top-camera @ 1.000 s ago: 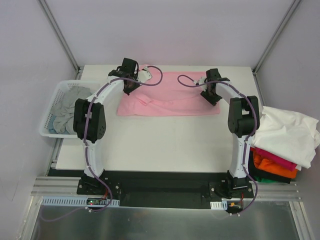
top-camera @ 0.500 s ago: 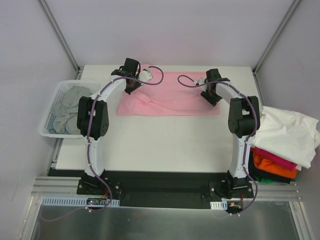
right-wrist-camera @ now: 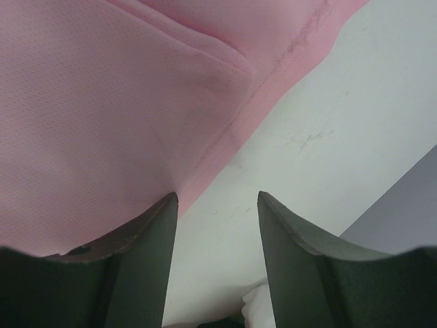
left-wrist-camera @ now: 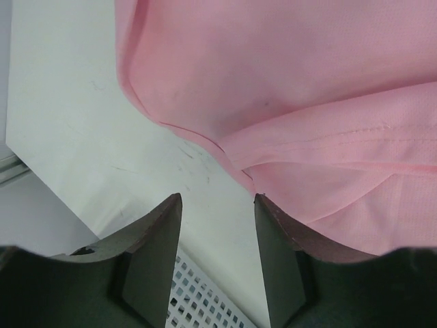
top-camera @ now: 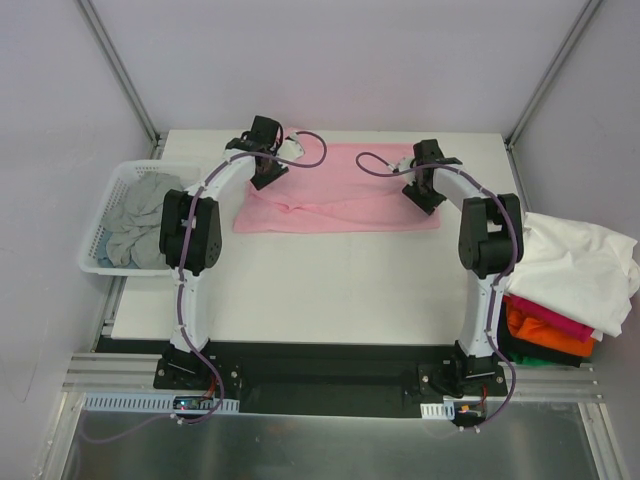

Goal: Fold and stack the t-shirts
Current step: Fold the flattened tshirt in 1/3 of the way

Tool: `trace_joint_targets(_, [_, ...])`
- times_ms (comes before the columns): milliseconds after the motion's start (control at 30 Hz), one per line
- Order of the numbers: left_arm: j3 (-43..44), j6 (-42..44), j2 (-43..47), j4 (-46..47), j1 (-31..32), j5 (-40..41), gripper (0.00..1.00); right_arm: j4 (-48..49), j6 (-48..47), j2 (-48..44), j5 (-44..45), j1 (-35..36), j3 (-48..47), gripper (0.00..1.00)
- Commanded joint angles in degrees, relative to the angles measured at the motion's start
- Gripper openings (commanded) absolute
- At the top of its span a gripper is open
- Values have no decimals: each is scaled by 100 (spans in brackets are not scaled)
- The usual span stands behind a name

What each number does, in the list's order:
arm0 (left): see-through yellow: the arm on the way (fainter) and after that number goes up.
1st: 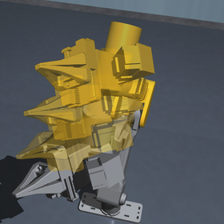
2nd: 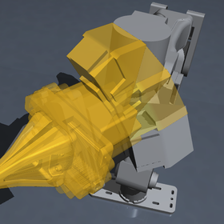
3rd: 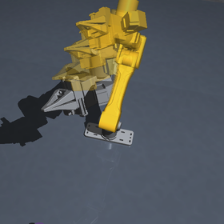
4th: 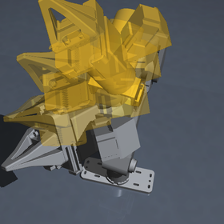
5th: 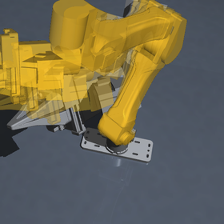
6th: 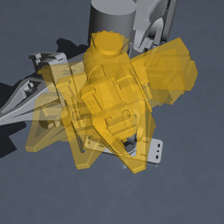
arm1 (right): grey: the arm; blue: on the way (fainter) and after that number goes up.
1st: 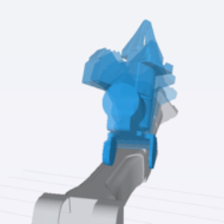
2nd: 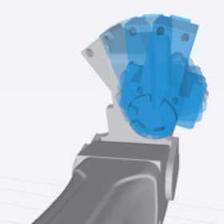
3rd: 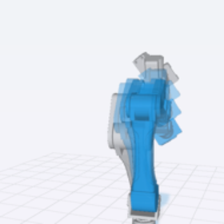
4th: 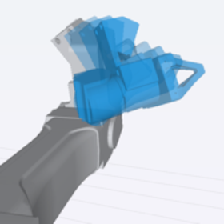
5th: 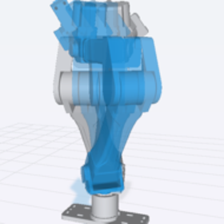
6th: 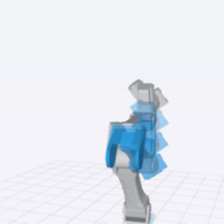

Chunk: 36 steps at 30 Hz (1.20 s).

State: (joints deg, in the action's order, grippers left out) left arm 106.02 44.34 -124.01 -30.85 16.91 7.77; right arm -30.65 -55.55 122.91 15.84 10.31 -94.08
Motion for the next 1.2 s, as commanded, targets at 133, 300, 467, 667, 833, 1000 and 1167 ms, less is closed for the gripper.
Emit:
trace_joint_targets(133, [-150, -302, 507, 44, 85, -55, 56, -28, 79, -452, -2, 42, 92, 54])
trace_joint_targets(300, [-880, -408, 1044, 44, 190, -539, 59, -11, 88, -496, -2, 42, 145, 54])
trace_joint_targets(467, [-1074, -399, 1159, 53, 269, -872, 61, -2, 132, -531, -28, 59, 188, 55])
trace_joint_targets(667, [-881, -443, 975, 35, 304, -1111, 72, 103, 132, -637, 68, 68, 329, 72])
trace_joint_targets(833, [-732, -584, 843, 53, 313, -1418, 86, 314, 115, -672, 218, 42, 417, 94])
trace_joint_targets(1000, [-521, -654, 633, 44, 340, -1515, 99, 420, 158, -777, 227, -37, 452, 99])
trace_joint_targets(1167, [-459, -760, 421, 44, 383, -1647, 99, 438, 141, -751, 297, -134, 426, 100])
